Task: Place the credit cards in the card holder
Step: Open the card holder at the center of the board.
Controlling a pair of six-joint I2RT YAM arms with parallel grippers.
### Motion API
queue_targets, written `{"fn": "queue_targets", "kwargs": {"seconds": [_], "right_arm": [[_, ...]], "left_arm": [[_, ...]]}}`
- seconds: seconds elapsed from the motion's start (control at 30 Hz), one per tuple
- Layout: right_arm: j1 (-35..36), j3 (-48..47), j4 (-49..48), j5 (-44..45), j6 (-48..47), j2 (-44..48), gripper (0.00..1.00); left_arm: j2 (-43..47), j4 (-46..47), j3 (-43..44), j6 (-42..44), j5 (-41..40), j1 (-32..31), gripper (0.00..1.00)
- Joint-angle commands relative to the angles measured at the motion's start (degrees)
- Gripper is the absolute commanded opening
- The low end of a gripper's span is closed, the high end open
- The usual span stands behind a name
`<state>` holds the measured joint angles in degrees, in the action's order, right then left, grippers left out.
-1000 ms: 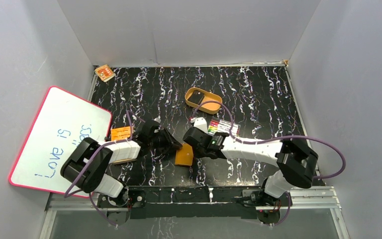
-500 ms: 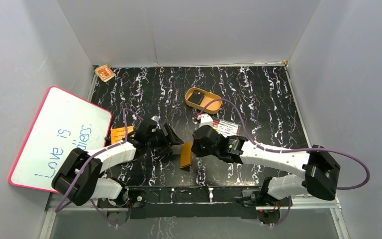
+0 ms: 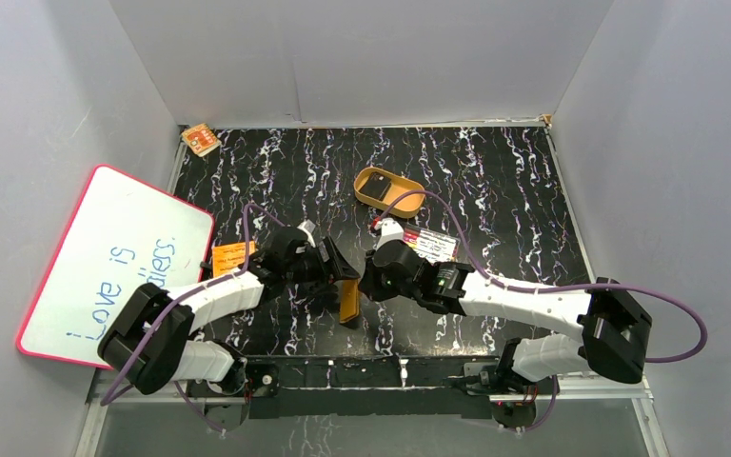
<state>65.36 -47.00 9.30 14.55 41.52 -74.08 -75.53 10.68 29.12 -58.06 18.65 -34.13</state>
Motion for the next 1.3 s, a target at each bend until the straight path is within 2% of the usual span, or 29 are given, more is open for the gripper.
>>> {"fn": "queue_targets", "kwargs": {"seconds": [0.0, 0.2, 0.43, 0.8, 0.9, 0.97, 1.13, 1.27], "right_arm": [[-0.11, -0.13, -4.2, -0.84, -0.63, 2.08, 0.0], [-0.09, -0.11, -4.25, -0.92, -0.56, 2.28, 0.0], [-0.06, 0.53, -3.0, 0.4, -0.38, 3.46, 0.0], [-0.1, 3.28, -2.19, 1.7, 0.8, 5.91, 0.0], [-0.06, 3.87, -1.61, 2.29, 1.46, 6.5, 0.0], [-0.06, 4.38, -1.33, 2.67, 2.05, 7.02, 0.0], [-0.07, 5.25, -1.47, 2.94, 2.69, 7.73, 0.0], [-0.11, 5.09, -1.64, 2.79, 2.69, 7.59, 0.0]], "left_arm": [[2.05, 0.22, 1.75, 0.36, 1.57, -0.67, 0.77], [1.01, 0.0, 1.22, 0.23, 0.99, -0.85, 0.75], [2.47, -2.59, 0.91, 0.48, -1.24, -0.85, 0.66], [5.06, -6.0, -0.41, 1.51, -4.73, -0.85, 0.41], [5.29, -6.55, -0.6, 1.79, -5.02, -0.85, 0.37], [5.66, -6.64, -0.8, 1.84, -4.99, -0.85, 0.39], [7.22, -6.46, -0.66, 1.95, -4.2, -0.85, 0.63], [8.01, -6.44, -0.47, 2.57, -3.56, -0.85, 0.7]]}}
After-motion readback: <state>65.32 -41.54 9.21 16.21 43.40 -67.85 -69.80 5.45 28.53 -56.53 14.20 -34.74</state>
